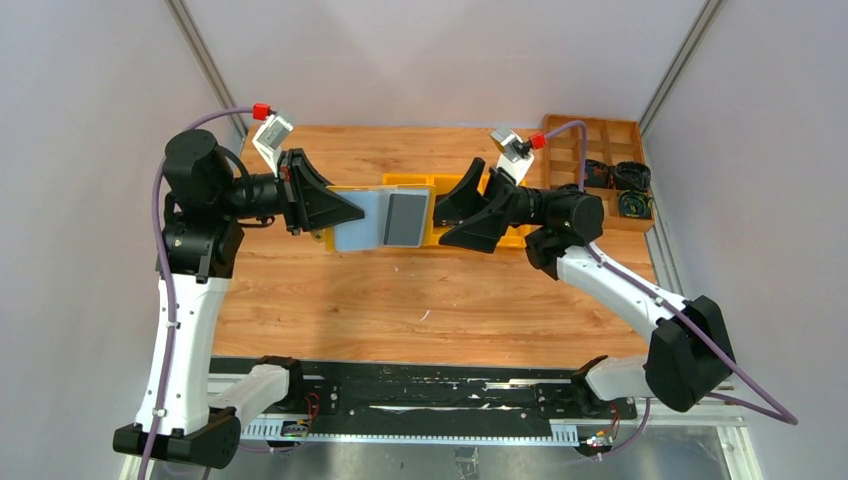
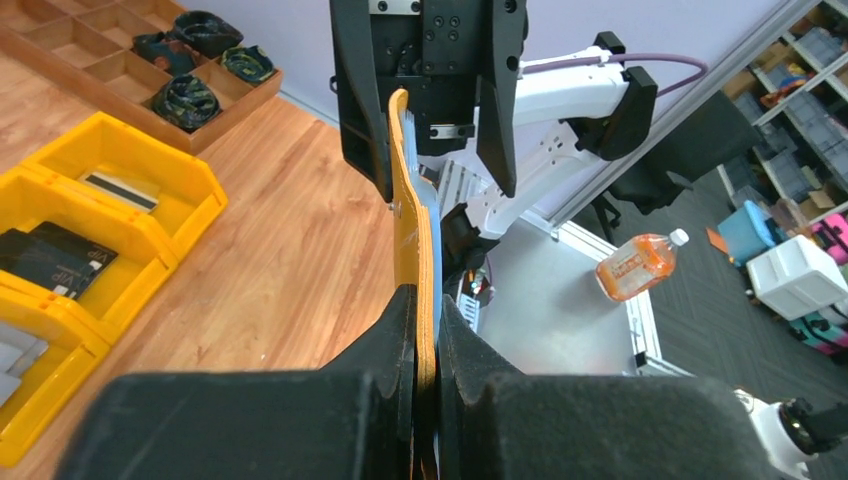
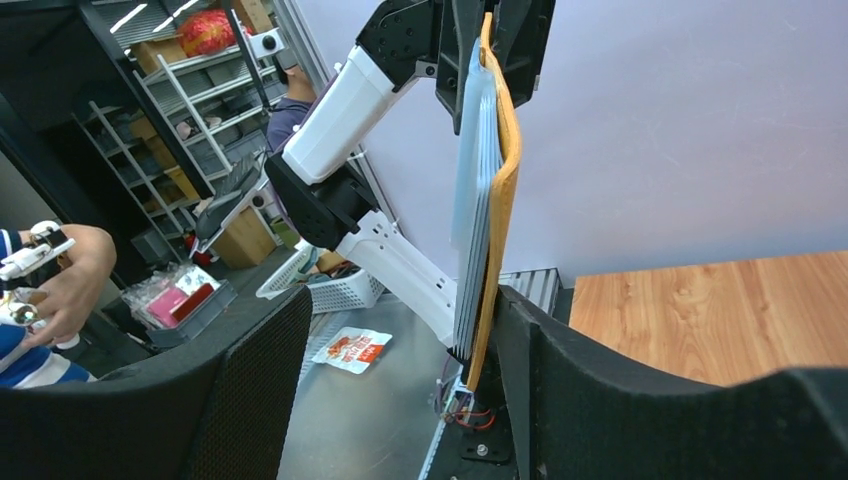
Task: Take the credit cards out of the card holder
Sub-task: Remove the credit card from the card holder.
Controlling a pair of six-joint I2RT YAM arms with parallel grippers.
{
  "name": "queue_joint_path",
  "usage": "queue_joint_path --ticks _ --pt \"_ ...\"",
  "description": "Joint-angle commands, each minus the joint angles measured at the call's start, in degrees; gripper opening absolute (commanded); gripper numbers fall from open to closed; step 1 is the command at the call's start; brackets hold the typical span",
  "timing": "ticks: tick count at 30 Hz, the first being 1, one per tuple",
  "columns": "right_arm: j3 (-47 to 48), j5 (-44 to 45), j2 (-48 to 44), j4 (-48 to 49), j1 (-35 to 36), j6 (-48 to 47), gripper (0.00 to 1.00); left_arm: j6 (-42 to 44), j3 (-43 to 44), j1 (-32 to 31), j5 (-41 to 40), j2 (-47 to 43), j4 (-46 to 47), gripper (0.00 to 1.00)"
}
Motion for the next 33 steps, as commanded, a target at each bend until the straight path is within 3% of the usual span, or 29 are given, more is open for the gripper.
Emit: queue_joint_path --ticks 1,6,10,13,18,26,30,33 --pt "1.7 2.9 -2.0 -5.3 2.2 -5.2 0.65 7.2 3.1 0.2 -1.9 -0.6 -6.2 0.00" --pt "6.3 9.8 -7.2 -37.4 6.6 -27.4 0.29 12.7 5.4 0.2 -4.6 -0.1 -11.7 0.00" --pt "6.7 13.3 -9.3 -42.5 8.9 -32.1 0.09 18.8 7.2 0.2 -10.2 0.1 -16.6 0.00" --pt "6.8 14.8 -9.4 -43.9 10.2 -33.1 0.00 20.9 7.1 0.2 -15.1 -0.6 -17.0 0.00" --pt "8.8 16.6 -8.7 -48.1 12.7 -35.5 0.00 20.8 7.0 0.2 -15.0 -0.9 -16.9 0.00" --pt "9.8 19.3 -8.7 -53.2 14.8 -39.9 0.09 20.6 7.3 0.2 -13.2 -0.9 -16.9 0.00" --pt "9.2 18.5 -9.3 -53.5 14.9 -40.6 0.25 19.8 7.5 0.2 -11.5 -0.7 -17.0 0.00" --pt "8.9 18.5 -9.8 -54.1 14.9 -41.0 0.27 19.4 7.5 0.2 -11.0 -0.8 -17.0 0.00"
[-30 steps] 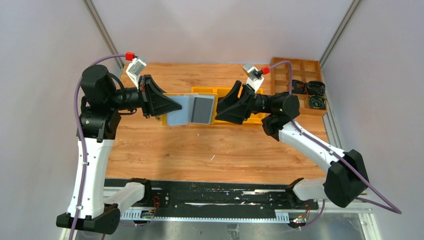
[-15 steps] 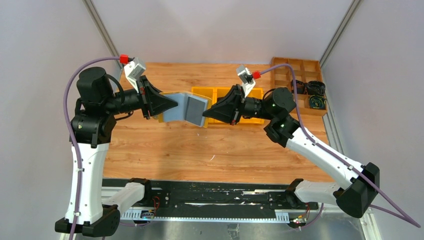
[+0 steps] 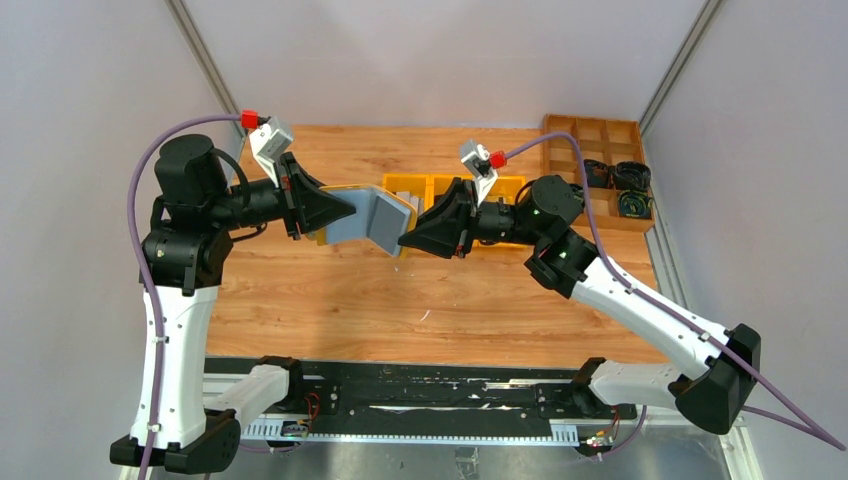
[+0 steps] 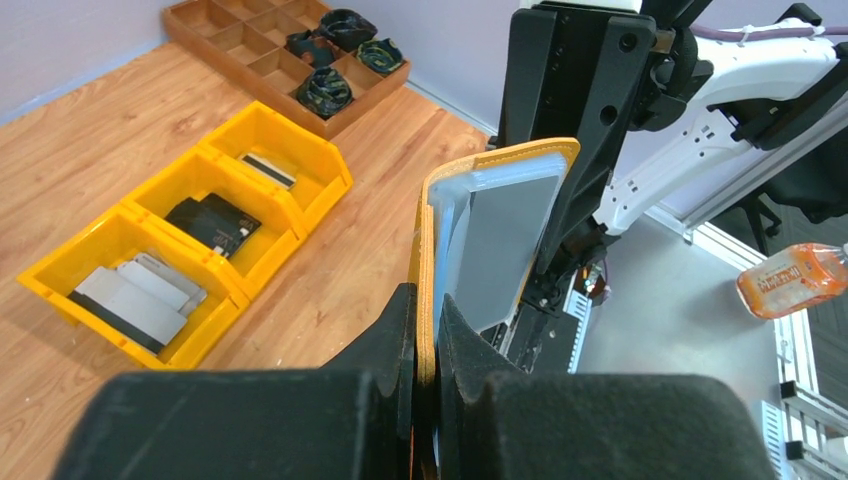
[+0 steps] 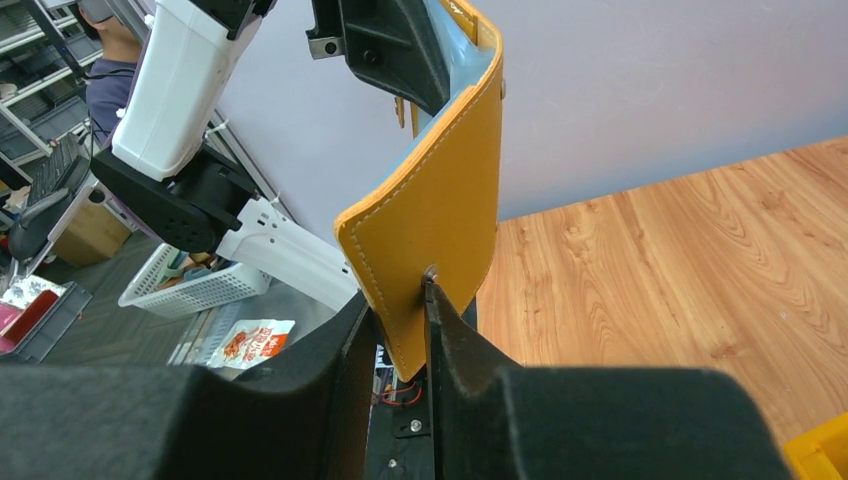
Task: Take the credit cards out of the card holder
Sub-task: Remove the credit card from the card holder.
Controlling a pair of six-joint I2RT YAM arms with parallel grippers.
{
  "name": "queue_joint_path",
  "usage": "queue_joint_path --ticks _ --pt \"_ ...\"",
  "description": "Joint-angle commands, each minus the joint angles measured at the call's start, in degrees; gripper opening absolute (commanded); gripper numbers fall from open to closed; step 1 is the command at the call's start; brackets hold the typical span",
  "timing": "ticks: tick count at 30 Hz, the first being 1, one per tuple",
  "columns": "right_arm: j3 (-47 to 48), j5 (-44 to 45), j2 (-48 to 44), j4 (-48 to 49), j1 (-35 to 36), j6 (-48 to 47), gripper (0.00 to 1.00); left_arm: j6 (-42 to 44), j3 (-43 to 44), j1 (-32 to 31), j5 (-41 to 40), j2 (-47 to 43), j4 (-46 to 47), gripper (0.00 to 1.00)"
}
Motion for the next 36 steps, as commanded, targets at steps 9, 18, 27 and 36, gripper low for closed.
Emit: queue_joint_path --ticks 9,18,27,36 --pt "-0.6 -3.1 -2.7 -0.6 0.9 -1.9 0.27 -1.0 1.8 0.2 2.4 0.2 1.1 0.00" --pt "-0.4 -3.7 -2.6 -0.7 0.9 -1.5 0.27 -1.4 2.0 0.2 2.9 0.4 1.1 0.00" --pt "1.5 1.4 -1.7 -5.2 0.9 -3.2 0.15 -2.0 2.3 0.2 3.4 0.1 1.1 0.00" --pt "2.5 9.1 -1.7 -8.1 1.0 -3.6 0.21 -2.2 2.1 0.2 3.6 0.1 1.1 0.00"
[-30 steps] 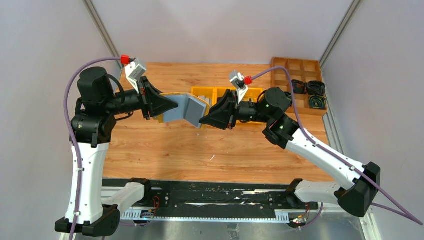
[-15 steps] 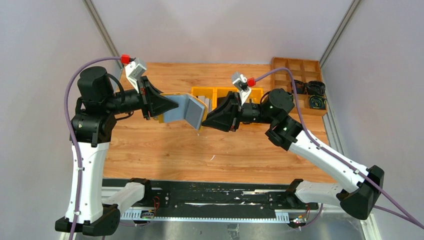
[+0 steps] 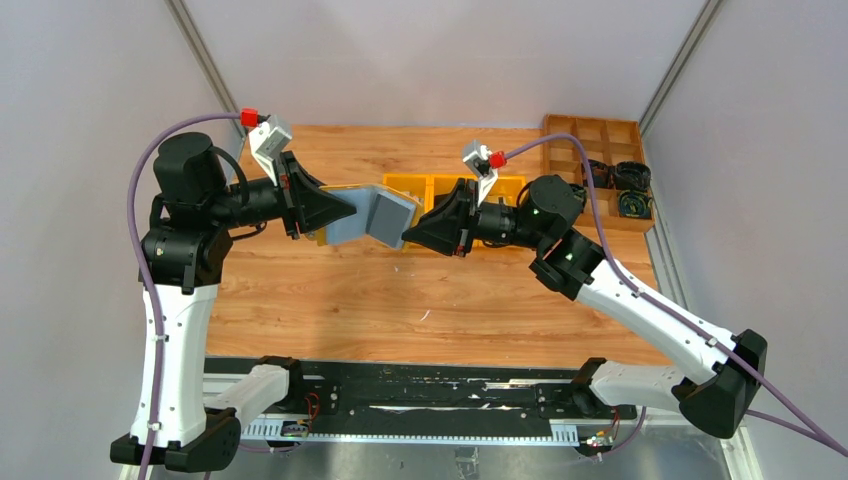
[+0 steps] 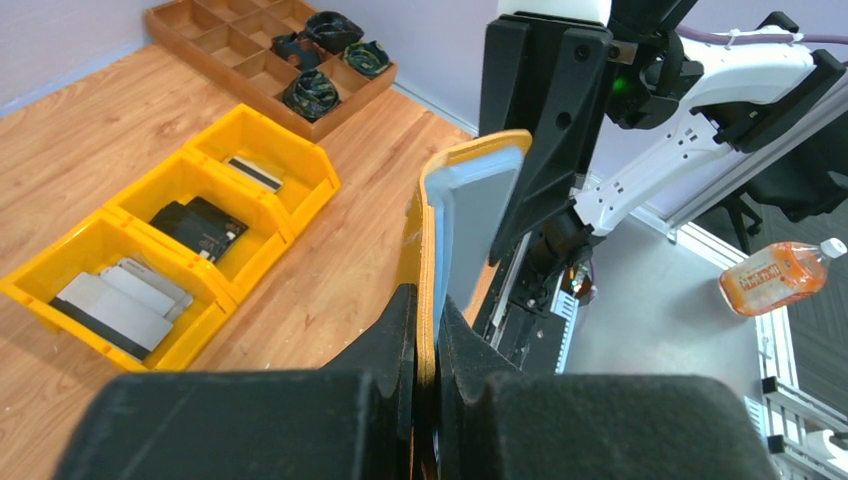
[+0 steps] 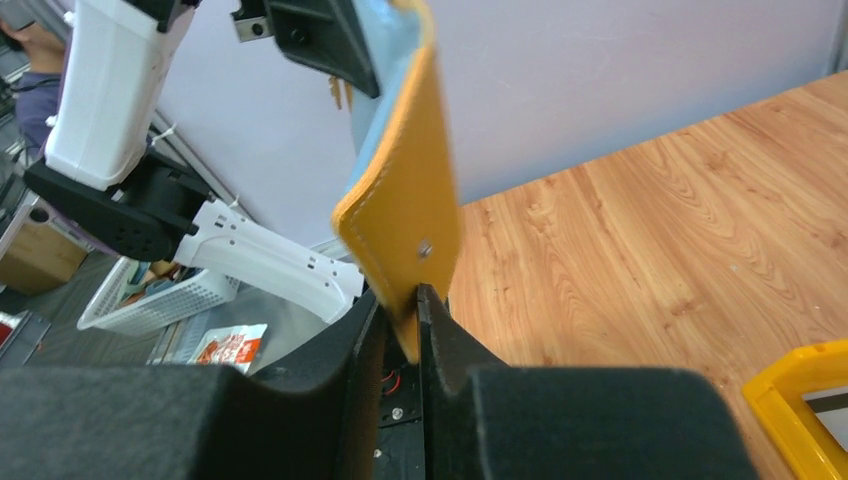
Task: Take the credit cards out of the card holder
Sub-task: Remove the credit card from the card holder.
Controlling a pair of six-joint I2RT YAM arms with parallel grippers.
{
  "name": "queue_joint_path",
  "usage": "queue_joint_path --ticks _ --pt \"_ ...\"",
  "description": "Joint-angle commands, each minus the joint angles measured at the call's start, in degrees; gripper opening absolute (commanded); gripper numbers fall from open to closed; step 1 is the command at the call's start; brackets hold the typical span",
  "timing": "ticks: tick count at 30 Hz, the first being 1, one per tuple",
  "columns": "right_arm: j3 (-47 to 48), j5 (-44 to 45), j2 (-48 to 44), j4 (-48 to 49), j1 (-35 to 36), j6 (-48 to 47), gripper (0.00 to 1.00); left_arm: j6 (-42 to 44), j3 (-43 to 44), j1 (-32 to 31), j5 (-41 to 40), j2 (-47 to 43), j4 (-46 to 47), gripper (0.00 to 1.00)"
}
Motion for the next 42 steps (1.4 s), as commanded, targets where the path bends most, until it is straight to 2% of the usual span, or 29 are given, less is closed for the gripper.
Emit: queue_joint_path --ticks 1,3,7,10,13,15,16,18,19,24,28,30,32,33,35,36,38,40,42 --pt "2.2 5.2 -0.1 -1.2 0.9 -0.6 0.25 -0.8 1.4 0.2 1.8 -0.4 1.1 0.00" --pt "2.2 5.6 0.0 -0.9 1.0 -0.4 0.30 -0.8 1.3 0.2 1.7 -0.5 1.0 0.00" --pt "2.4 5.4 0.4 -0.3 1.6 -0.7 0.33 -0.7 1.2 0.2 1.7 -0.4 1.0 0.00" --pt "2.1 3.0 0.1 1.1 1.7 -0.2 0.29 -0.2 1.0 0.2 1.5 -0.5 1.1 0.00" --pt "2.1 -1.0 -0.5 1.1 1.7 -0.5 0.29 1.1 0.7 0.2 0.6 -0.6 0.8 0.00" --pt "2.2 -1.8 -0.8 1.1 1.7 -0.3 0.23 2.2 0.3 0.2 -1.1 -0.8 0.8 0.00" --pt "2.3 -1.5 -0.7 1.1 1.7 0.0 0.14 3.2 -0.1 0.2 -2.0 -0.9 0.8 0.07" --pt "3.2 -0.5 -0.1 -0.4 1.8 -0.2 0.03 4.1 -0.8 0.2 -3.9 -1.1 0.7 0.19" --pt "4.0 0.2 0.3 -1.8 1.9 -0.8 0.00 4.7 -1.7 0.2 -4.3 -1.3 0.7 0.30" --pt "7.5 4.6 2.7 -9.1 3.7 -4.3 0.00 4.9 -5.0 0.2 -3.9 -2.1 0.7 0.58" --pt "10.4 9.0 3.7 -13.5 5.8 -7.1 0.00 3.7 -8.5 -0.6 -2.8 -2.6 0.7 0.63" --pt "11.9 12.0 4.1 -15.8 6.9 -8.8 0.00 3.7 -9.6 -1.2 -3.8 -3.1 0.7 0.63" --pt "13.1 14.2 4.5 -17.6 7.7 -9.6 0.00 4.1 -9.8 -1.6 -4.3 -3.2 0.7 0.57" --pt "13.3 14.3 4.7 -17.7 7.9 -9.5 0.00 4.5 -9.8 -1.7 -5.4 -3.4 0.7 0.52" --pt "13.4 13.6 4.6 -17.7 8.0 -9.1 0.02 6.2 -9.3 -1.7 -9.2 -3.5 0.4 0.31" --pt "13.5 12.9 4.6 -17.7 8.0 -8.7 0.04 7.0 -9.0 -1.7 -11.0 -3.4 0.1 0.22" --pt "13.2 10.7 4.4 -16.8 8.0 -8.0 0.16 7.6 -8.3 -1.7 -12.1 -2.9 -0.6 0.11" --pt "12.7 8.9 4.0 -15.6 8.0 -7.4 0.26 7.5 -7.7 -1.7 -11.1 -2.1 -0.7 0.05" --pt "11.9 8.0 3.4 -14.6 7.9 -7.1 0.29 7.2 -7.1 -1.7 -8.5 -1.7 -0.7 0.01"
